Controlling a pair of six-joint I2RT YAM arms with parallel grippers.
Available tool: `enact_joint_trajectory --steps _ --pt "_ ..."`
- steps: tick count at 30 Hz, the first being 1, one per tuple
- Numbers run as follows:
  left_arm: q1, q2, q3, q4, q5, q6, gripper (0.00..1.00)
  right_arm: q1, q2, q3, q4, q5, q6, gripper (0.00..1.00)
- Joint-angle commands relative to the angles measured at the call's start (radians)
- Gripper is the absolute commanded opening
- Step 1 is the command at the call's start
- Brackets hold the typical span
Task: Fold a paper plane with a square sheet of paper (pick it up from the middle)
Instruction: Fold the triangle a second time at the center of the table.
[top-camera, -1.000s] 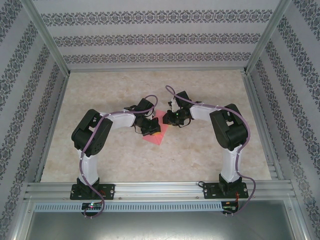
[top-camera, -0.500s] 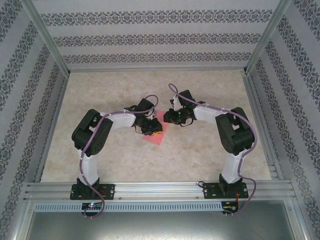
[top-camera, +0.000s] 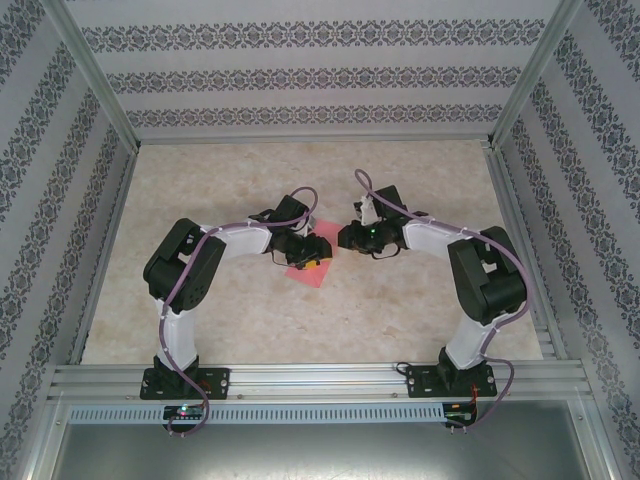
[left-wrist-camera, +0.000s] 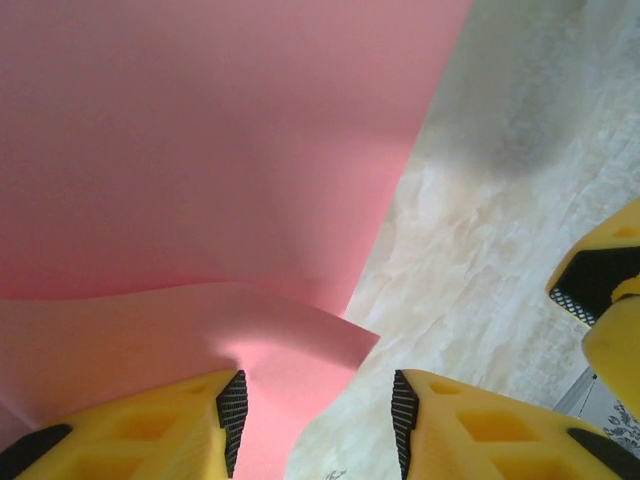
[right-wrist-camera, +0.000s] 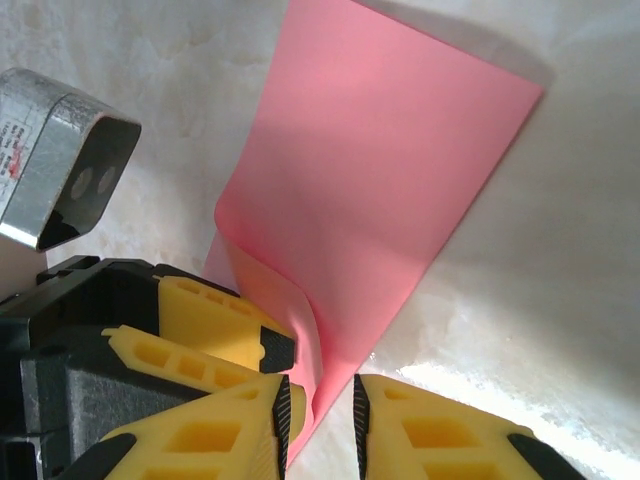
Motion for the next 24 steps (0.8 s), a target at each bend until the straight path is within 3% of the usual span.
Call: enact_joint_trajectory --steps 1,4,8,16,24 --pt "-0.008 0.026 -0.032 -0.004 -0.062 -0.006 0.48 -0.011 -0.034 -0.045 0.066 -0.055 0.043 0.25" --pt "-0.008 0.019 -0.039 0.006 -0.062 -0.011 0.47 -0.014 -0.043 -0.079 0.116 -0.081 0.080 0.22" --pt "-0.007 0.008 -0.047 0.013 -0.068 -0.017 0.32 -0.013 -0.043 -0.122 0.187 -0.116 0.134 0.18" --pt "-0.007 -0.003 -0.053 0.002 -0.077 -0.003 0.16 0.004 -0.023 -0.148 0.262 -0.140 0.189 0.13" --pt "-0.007 0.003 -0.057 -0.003 -0.077 0.011 0.11 0.041 0.054 -0.110 0.304 -0.139 0.223 0.10"
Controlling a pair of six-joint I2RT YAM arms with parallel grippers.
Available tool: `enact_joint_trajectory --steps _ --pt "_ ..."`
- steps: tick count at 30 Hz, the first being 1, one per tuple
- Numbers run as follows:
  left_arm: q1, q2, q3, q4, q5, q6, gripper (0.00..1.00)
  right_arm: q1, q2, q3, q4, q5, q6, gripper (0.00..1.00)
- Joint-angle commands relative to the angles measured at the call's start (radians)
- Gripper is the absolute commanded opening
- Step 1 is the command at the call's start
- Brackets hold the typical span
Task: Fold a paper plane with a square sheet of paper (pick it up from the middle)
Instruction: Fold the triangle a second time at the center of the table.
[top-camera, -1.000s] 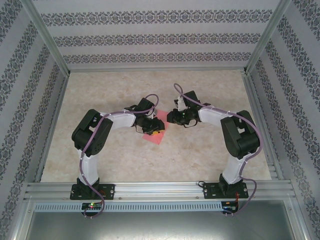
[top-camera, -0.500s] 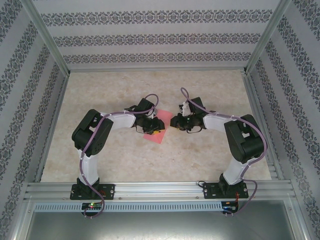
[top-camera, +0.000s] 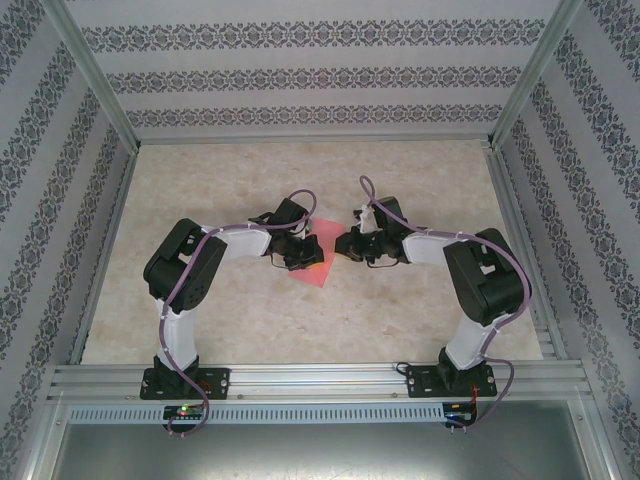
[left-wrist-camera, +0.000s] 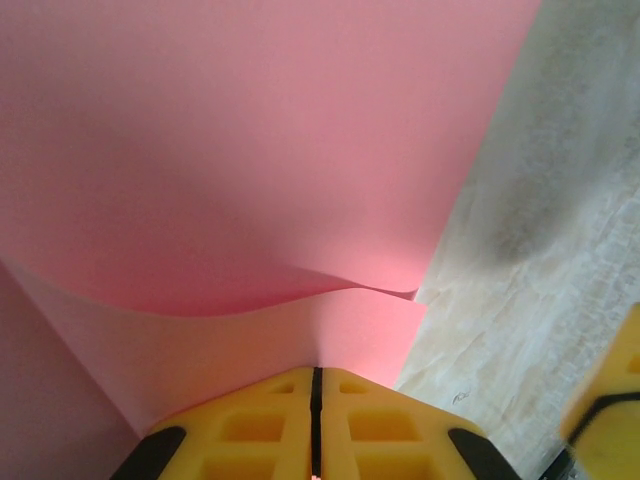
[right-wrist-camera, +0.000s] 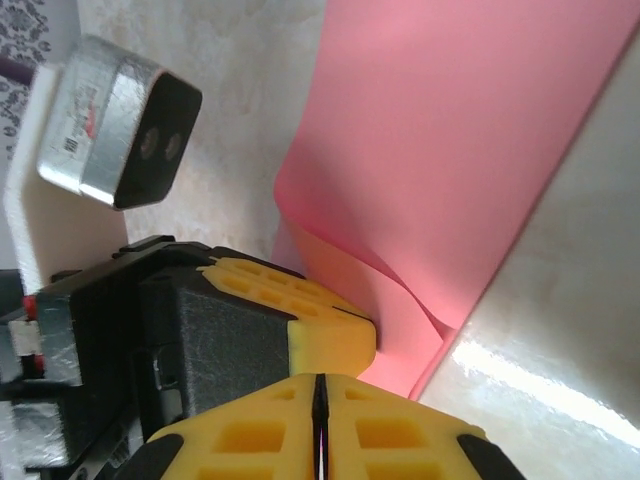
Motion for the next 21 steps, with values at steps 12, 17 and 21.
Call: enact_joint_trajectory --steps 12,17,21 --pt "-0.006 -0.002 -0.013 -0.048 -0.039 0.035 0.09 0.042 0.149 0.087 0.004 0.003 -0.005 0.08" --pt "-0.007 -0.005 -0.008 -0.047 -0.032 0.035 0.10 0.060 0.180 0.133 -0.137 0.063 -0.098 0.09" --pt "-0.006 -0.009 -0.001 -0.033 -0.007 0.024 0.10 0.059 0.203 0.147 -0.189 0.100 -0.132 0.09"
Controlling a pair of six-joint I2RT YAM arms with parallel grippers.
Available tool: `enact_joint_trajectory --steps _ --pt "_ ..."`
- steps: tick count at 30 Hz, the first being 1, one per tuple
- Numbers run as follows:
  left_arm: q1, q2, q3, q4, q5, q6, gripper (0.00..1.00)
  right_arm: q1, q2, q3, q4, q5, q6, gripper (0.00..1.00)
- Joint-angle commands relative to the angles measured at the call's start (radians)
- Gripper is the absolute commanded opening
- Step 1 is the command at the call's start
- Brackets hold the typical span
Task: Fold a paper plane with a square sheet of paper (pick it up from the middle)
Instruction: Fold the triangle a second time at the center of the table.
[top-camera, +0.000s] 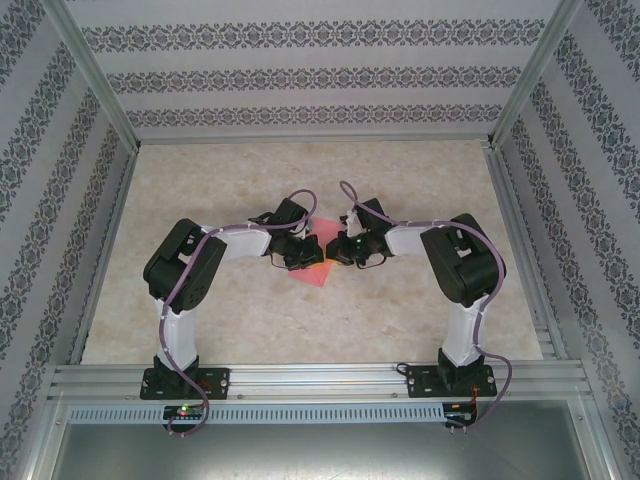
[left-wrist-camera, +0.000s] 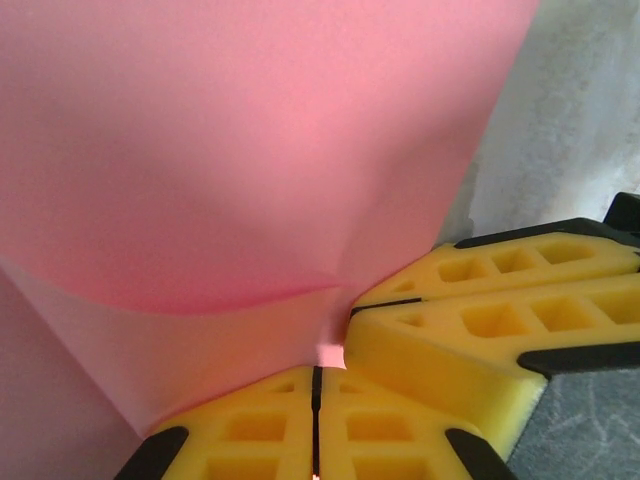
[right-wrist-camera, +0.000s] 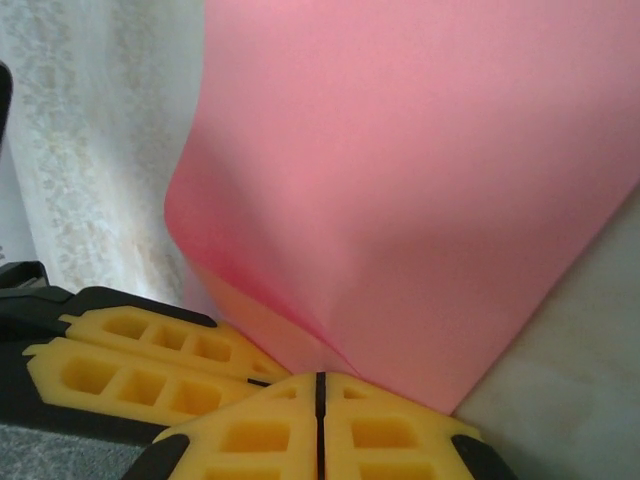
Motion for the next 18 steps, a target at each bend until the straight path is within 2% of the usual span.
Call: enact_joint_trajectory --steps 1,8,18 --pt "-0.006 -0.010 0.002 -0.034 -0.005 0.010 0.10 0.010 0.038 0.023 -0.100 0.068 -0.071 0.09" --pt "-0.005 -0.040 0.020 -0.041 0.003 0.008 0.11 0.017 0.049 0.066 -0.225 0.147 -0.156 0.08" --pt "0.018 -0.035 0.031 -0.040 0.012 0.023 0.09 0.022 0.057 0.061 -0.227 0.156 -0.174 0.08"
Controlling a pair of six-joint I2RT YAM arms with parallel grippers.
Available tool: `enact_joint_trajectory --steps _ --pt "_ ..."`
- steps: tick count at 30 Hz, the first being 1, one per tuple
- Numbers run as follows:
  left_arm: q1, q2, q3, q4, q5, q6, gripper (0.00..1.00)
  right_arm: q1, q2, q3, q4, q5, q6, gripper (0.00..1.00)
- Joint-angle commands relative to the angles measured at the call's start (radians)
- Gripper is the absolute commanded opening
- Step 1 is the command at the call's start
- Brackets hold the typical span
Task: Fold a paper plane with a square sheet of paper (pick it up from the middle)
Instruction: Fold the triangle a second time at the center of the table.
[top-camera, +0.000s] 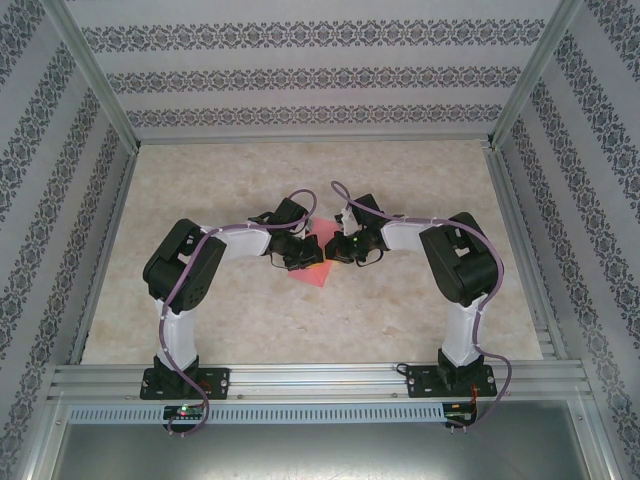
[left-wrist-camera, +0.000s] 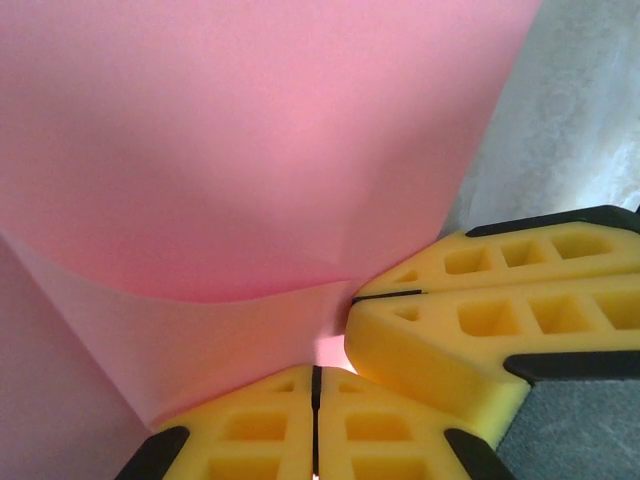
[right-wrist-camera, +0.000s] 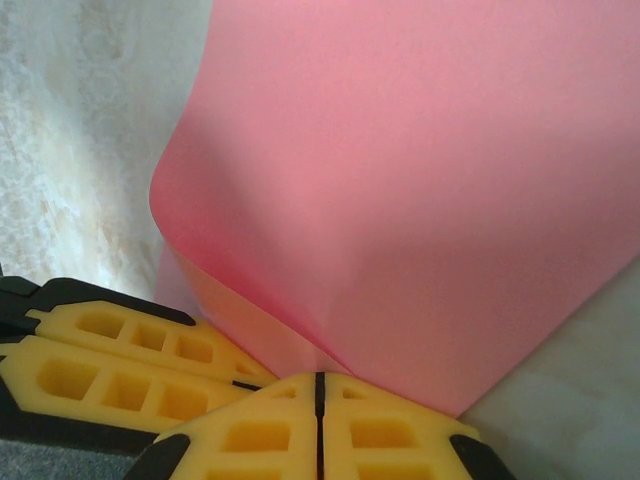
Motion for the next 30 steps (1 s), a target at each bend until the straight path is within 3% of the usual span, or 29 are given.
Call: enact_joint_trajectory --steps 1,22,30 --pt "0.017 -0.028 0.023 -0.015 0.015 0.018 0.09 0.010 0.046 -0.013 -0.086 0.098 -0.039 0.08" --pt "0.076 0.051 0.017 -0.008 0.037 0.057 0.09 0.009 0.019 -0.011 -0.102 0.110 -0.067 0.08" --pt "0.075 0.083 0.000 -0.015 0.030 0.077 0.09 0.001 -0.064 -0.028 -0.014 0.049 -0.008 0.22"
